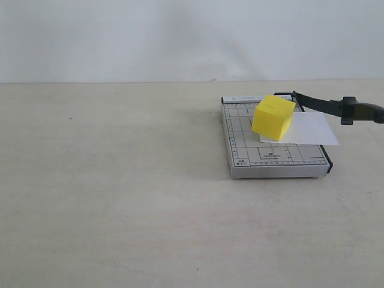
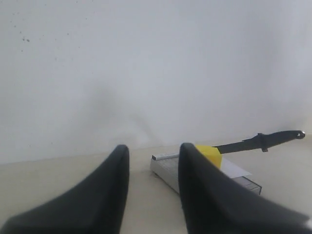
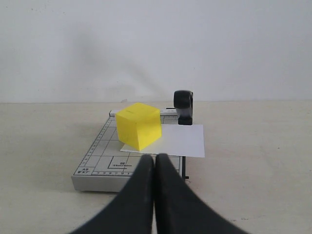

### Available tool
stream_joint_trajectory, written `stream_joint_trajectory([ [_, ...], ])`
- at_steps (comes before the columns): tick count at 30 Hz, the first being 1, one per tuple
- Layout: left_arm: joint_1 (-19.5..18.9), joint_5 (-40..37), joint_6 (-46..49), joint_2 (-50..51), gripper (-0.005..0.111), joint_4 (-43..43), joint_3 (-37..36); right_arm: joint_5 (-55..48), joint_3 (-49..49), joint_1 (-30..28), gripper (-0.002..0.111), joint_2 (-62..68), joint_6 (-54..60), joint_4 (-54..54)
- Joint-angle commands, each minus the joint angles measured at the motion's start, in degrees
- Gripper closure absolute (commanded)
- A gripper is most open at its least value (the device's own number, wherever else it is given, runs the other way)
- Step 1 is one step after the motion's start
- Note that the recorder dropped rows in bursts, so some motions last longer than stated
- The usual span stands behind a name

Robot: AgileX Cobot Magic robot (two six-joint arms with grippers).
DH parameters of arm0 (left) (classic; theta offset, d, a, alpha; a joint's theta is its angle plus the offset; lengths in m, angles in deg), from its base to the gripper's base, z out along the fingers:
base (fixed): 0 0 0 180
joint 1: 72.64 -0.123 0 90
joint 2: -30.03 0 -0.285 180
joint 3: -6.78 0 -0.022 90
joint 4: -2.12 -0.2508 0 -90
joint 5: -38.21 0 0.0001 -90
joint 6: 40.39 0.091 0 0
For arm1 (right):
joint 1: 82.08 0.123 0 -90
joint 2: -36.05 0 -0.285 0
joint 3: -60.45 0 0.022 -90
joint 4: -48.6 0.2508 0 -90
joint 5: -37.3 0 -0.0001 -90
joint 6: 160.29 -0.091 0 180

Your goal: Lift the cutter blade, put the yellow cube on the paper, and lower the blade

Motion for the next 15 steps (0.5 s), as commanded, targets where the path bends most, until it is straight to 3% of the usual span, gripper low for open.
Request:
stream_joint_trajectory([
  [1, -0.05, -4.93, -0.32, -0.22, 0.073, 2.8, -0.2, 0.25, -0.03, 0.03, 0.108, -0.36, 0.28, -0.32],
  [15, -0.05, -4.51, 1.81, -0.22, 0.073, 5.72, -0.2, 0.25, -0.03, 0.03, 0.108, -0.36, 0.28, -0.32],
])
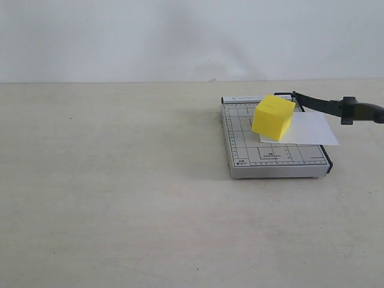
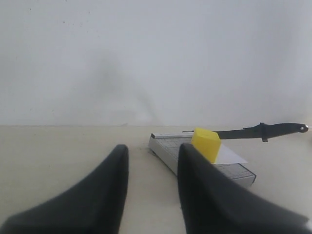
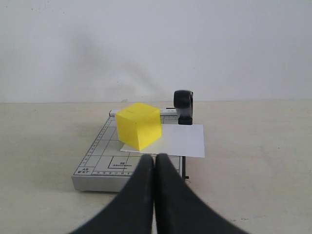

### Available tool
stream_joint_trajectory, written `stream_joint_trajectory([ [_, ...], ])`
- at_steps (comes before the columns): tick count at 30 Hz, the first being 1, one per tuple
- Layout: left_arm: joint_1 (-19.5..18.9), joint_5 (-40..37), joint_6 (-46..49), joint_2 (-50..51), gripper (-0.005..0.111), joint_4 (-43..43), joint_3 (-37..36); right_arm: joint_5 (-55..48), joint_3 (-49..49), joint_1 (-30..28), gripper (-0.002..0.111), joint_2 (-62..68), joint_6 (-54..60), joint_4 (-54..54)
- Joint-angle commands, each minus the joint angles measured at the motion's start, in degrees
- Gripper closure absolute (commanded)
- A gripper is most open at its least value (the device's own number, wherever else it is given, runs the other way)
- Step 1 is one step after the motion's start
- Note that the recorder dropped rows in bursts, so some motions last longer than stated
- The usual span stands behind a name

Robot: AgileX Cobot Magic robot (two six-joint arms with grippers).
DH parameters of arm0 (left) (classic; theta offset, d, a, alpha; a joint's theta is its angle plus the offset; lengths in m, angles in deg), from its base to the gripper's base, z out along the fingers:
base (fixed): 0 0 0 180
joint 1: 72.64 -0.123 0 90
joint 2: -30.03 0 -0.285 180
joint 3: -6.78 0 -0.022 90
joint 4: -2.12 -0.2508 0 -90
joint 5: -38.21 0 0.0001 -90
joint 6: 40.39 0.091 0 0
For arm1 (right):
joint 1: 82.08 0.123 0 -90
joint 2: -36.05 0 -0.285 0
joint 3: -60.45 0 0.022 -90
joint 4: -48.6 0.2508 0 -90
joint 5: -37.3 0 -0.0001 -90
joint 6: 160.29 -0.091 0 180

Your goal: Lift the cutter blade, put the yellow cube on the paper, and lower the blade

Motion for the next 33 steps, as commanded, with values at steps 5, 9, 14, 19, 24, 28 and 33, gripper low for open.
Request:
stream_joint_trajectory([
  [5, -0.05, -1.01, 12.95, -0.22, 0.073, 6.48, -0.2, 0.25, -0.03, 0.03, 0.108, -0.36, 0.28, -0.21],
  [9, -0.05, -1.31, 15.99, -0.22, 0.073, 9.48, -0.2, 0.25, -0.03, 0.03, 0.108, -0.36, 0.28, -0.21],
  [14, -0.05, -1.55, 15.97, -0.22, 0.073, 7.86, -0.2, 0.25, -0.03, 0.03, 0.108, -0.36, 0.28, -0.21],
  [19, -0.05, -2.81, 15.97, -0.22, 0.073, 7.85, -0.2, 0.25, -0.03, 0.03, 0.108, -0.36, 0.28, -0.21],
  [24, -0.05, -2.81, 15.97, -0.22, 0.073, 7.85, -0.2, 0.25, -0.03, 0.03, 0.108, -0.36, 0.28, -0.21],
  [28, -0.05, -2.81, 15.97, -0.22, 0.073, 7.85, -0.2, 0.25, -0.03, 0.03, 0.108, -0.36, 0.28, -0.21],
  [33, -0.05, -2.81, 15.97, -0.22, 0.073, 7.85, -0.2, 0.25, -0.03, 0.03, 0.108, -0.36, 0.28, -0.21],
])
